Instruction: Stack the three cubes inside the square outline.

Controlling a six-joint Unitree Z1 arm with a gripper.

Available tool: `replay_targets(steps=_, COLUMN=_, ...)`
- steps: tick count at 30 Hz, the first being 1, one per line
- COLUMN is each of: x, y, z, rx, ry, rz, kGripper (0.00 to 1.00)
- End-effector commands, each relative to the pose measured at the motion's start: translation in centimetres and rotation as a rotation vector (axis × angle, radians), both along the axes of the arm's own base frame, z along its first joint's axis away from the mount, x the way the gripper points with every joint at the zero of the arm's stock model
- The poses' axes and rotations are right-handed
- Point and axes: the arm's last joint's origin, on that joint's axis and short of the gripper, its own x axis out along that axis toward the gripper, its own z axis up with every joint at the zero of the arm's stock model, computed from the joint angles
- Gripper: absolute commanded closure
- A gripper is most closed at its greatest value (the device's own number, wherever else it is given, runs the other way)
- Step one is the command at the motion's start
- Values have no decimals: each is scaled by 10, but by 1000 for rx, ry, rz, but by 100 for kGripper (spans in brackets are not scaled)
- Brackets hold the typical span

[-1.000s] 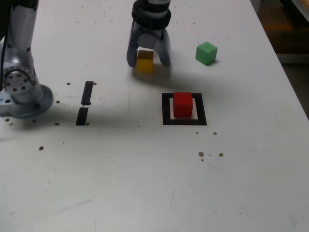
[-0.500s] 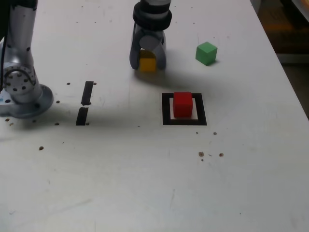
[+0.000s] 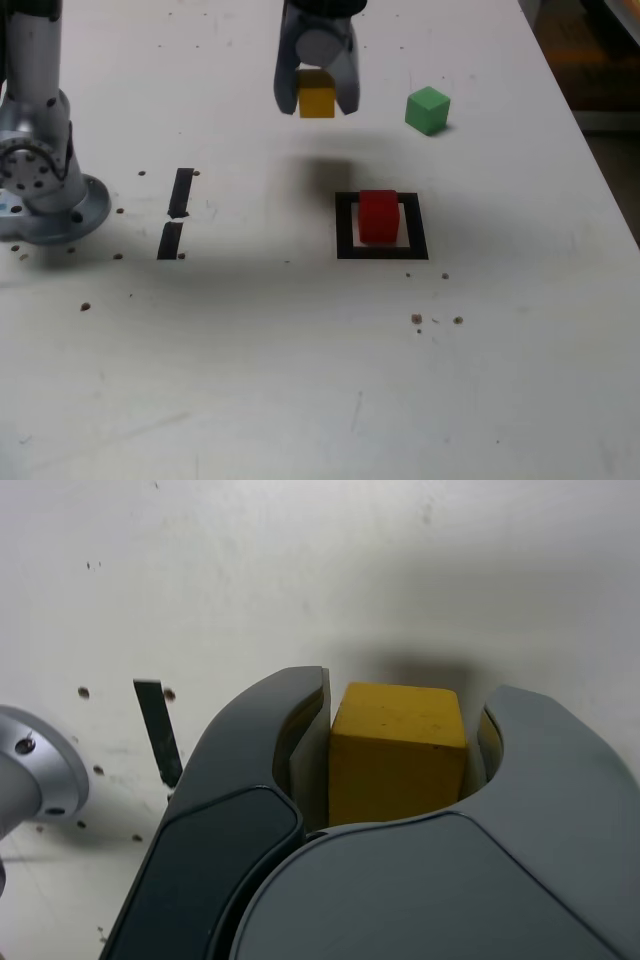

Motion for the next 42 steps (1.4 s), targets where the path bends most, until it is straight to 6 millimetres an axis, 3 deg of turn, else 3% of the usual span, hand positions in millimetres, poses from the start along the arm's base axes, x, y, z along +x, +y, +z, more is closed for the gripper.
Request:
replay_targets(steps=1, x=3, y=-16, z=19, rx=1, ry=-40, rz=-24, kGripper=87)
replay_targets(steps=5, x=13, y=-43, z=35, rx=-12, ry=-81, rz=-58, kGripper=87)
replay_targets(steps=9, x=18, y=-57, z=38, rx=-22, ry=-86, rz=-68, kGripper=87)
replay_targets(steps=24, x=36, y=-98, z=14, rx=-9, ry=-3, rz=44, kGripper=87)
replay_targets(steps=32, x=40, y=-103, z=7, rx=-7, ry=4, rz=65, kGripper=87)
replay_targets(steps=42, x=57, y=-106, z=-22, rx=-13, ry=31, rz=73, kGripper=87)
